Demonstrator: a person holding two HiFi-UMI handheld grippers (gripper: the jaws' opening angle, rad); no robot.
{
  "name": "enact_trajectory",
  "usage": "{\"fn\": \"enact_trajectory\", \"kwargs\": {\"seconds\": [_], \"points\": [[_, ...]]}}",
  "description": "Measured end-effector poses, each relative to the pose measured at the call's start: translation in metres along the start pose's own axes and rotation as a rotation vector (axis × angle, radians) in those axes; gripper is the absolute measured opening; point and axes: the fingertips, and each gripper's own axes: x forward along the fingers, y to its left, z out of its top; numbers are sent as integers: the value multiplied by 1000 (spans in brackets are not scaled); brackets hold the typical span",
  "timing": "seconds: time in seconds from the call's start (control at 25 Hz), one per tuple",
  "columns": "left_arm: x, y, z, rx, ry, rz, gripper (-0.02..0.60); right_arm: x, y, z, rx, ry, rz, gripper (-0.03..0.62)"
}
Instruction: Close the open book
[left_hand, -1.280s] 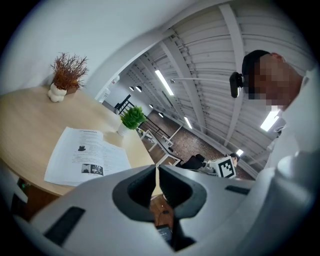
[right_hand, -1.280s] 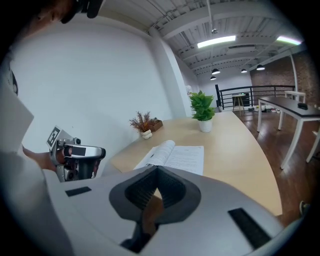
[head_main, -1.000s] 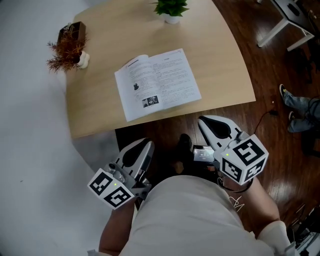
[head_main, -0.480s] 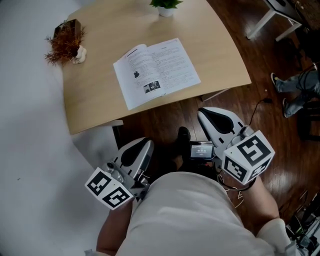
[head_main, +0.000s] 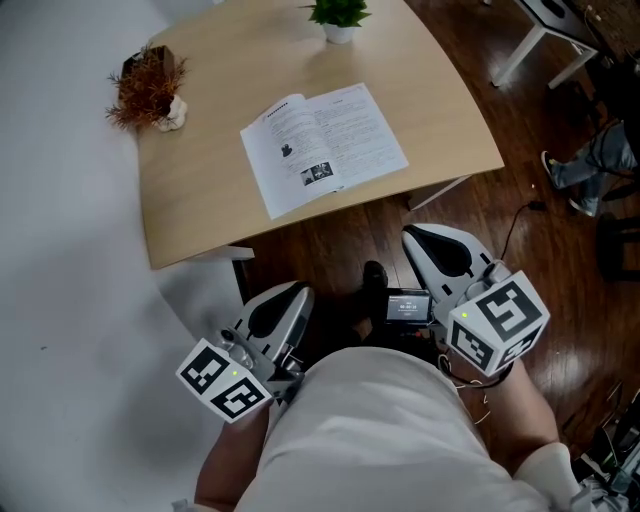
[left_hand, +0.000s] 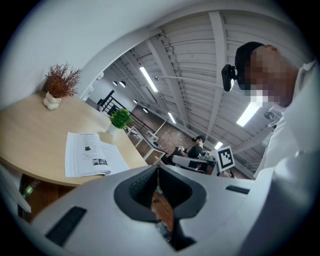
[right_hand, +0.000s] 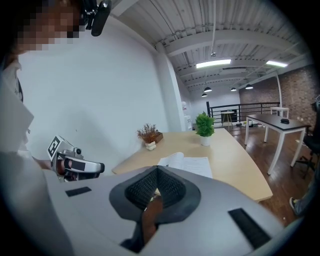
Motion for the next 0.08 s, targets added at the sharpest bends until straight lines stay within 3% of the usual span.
{"fn": "enact_trajectory", "kwargs": {"seconds": [0.08], "points": [[-4, -1, 3, 4, -8, 1, -2, -1, 2, 2, -4, -6, -4, 0]]}}
